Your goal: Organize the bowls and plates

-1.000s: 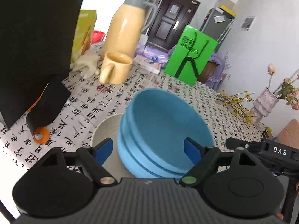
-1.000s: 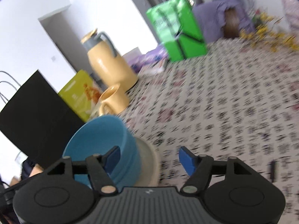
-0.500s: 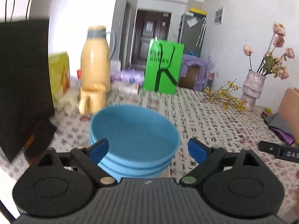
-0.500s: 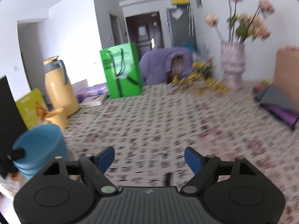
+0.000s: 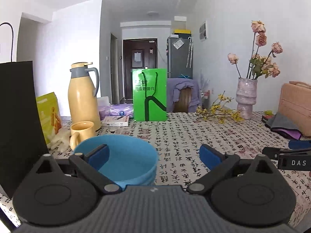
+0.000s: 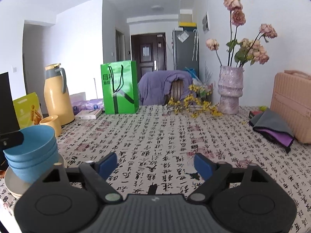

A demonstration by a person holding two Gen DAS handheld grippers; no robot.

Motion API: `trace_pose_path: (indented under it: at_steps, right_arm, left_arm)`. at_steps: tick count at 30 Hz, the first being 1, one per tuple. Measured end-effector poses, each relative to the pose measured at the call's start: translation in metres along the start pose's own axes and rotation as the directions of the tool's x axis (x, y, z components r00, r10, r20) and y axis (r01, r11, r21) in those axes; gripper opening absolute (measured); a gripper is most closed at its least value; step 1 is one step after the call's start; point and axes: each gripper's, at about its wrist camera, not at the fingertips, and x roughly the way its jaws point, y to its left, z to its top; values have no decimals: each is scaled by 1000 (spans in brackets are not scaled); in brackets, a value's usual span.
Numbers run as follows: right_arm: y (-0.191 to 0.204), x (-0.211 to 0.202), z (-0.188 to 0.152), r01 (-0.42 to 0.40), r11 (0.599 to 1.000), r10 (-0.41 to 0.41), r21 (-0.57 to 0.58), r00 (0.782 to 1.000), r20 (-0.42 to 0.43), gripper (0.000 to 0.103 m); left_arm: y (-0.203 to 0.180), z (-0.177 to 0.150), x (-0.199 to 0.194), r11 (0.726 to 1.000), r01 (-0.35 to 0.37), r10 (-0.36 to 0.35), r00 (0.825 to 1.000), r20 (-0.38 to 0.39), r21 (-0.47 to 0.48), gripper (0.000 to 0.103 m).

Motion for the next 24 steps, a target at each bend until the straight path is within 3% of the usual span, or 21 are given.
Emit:
trace_pose_path:
  at_steps: [4,24]
  right_arm:
    - [-2,-8,-2,7,1000,-5,-23,999,53,94]
    - [0,-43,-26,9,1000,-7,-26,995,96,95]
  left_arm:
    - [-2,-1,-2,1000,18,-18,1000,7,-9,102]
    - [-4,-24,-43,1000,0,1,999,32,-12,103]
